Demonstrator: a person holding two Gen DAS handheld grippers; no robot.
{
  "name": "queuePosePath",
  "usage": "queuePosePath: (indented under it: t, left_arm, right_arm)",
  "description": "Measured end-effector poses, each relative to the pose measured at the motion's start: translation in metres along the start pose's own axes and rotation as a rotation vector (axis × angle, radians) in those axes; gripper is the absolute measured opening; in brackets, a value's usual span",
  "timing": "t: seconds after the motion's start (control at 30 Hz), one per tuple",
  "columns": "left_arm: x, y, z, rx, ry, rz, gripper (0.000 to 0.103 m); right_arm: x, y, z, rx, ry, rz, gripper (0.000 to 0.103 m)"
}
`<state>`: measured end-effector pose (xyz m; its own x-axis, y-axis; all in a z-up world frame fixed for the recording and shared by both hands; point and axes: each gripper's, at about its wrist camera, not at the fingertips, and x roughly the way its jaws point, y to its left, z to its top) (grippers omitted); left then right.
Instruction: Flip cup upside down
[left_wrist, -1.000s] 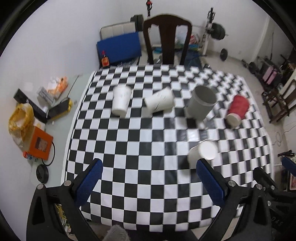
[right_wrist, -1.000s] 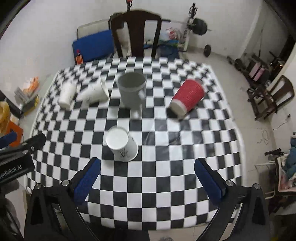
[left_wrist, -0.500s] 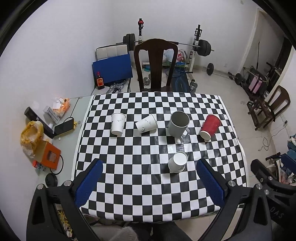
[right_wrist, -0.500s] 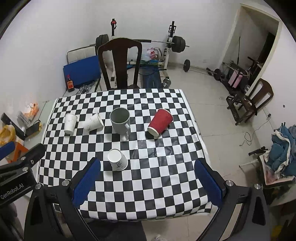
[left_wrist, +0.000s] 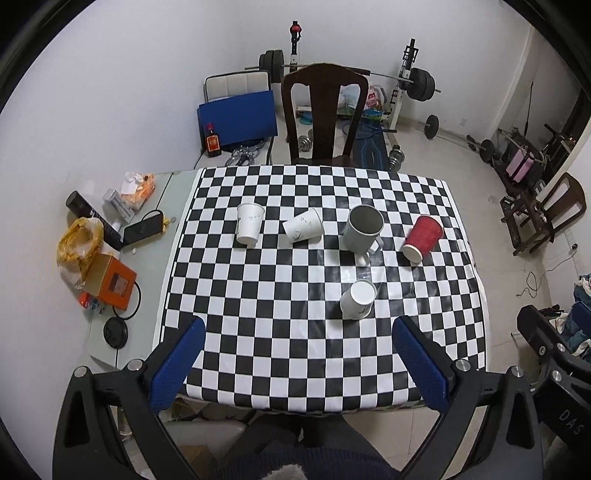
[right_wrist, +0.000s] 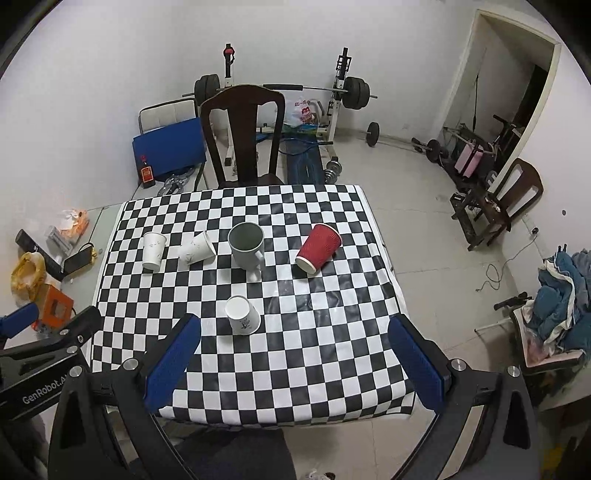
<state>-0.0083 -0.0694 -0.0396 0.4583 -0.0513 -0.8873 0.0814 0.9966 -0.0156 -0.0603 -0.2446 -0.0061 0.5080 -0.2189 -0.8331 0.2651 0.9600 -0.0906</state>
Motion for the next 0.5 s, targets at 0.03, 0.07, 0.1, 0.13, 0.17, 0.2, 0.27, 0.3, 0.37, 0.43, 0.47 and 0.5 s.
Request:
queuePosePath:
  t: [0.03,0.07,0.1,0.13,0.17,0.2,0.27,0.3,0.37,0.43,0.47,0.5]
  left_arm:
    - [-0.001,0.0,-0.001,-0.002,0.003,0.004,0.103]
    - [-0.001,0.001,-0.001,-0.004,0.007,0.004,0.103]
    - [-0.002,0.001,-0.002,-0.006,0.011,0.001,0.103]
    - [-0.002,0.001,-0.003,-0.008,0.013,0.001,0.103]
    - [-0.003,0.001,-0.003,-0.006,0.011,0.002,0.103]
    - [-0.002,0.002,-0.003,-0.004,0.013,-0.001,0.103]
    - [-0.003,0.002,-0.005,-0.006,0.017,0.001,0.103]
    - [-0.004,0.002,-0.006,-0.003,0.018,0.002,0.103]
    - [-0.004,0.003,-0.005,-0.005,0.019,-0.002,0.103]
    - [-0.003,0.002,-0.005,-0.005,0.016,0.005,0.103]
    - [-0.004,0.002,-0.006,-0.004,0.015,0.005,0.103]
    - [-0.004,0.002,-0.006,-0.004,0.015,0.004,0.103]
  right_arm:
    - [-0.003,0.001,0.0,-0.002,0.003,0.001,0.102]
    - [-0.006,0.002,-0.001,-0.005,0.006,-0.001,0.102]
    - [-0.007,0.001,-0.001,-0.005,0.01,0.0,0.102]
    - [-0.008,0.001,-0.001,-0.003,0.016,0.003,0.102]
    - [-0.009,0.001,-0.002,-0.003,0.023,0.001,0.102]
    - [-0.008,0.0,-0.002,-0.002,0.028,0.002,0.102]
    - [-0.006,-0.001,-0.002,0.0,0.037,0.004,0.102]
    - [-0.003,-0.002,-0.002,-0.002,0.042,0.005,0.102]
    - [-0.002,-0.004,-0.003,-0.001,0.047,0.009,0.102]
    - [0.0,-0.004,-0.002,-0.006,0.051,0.008,0.102]
    - [0.0,-0.005,-0.003,-0.005,0.051,0.008,0.102]
    - [0.002,-0.004,-0.002,-0.004,0.051,0.01,0.102]
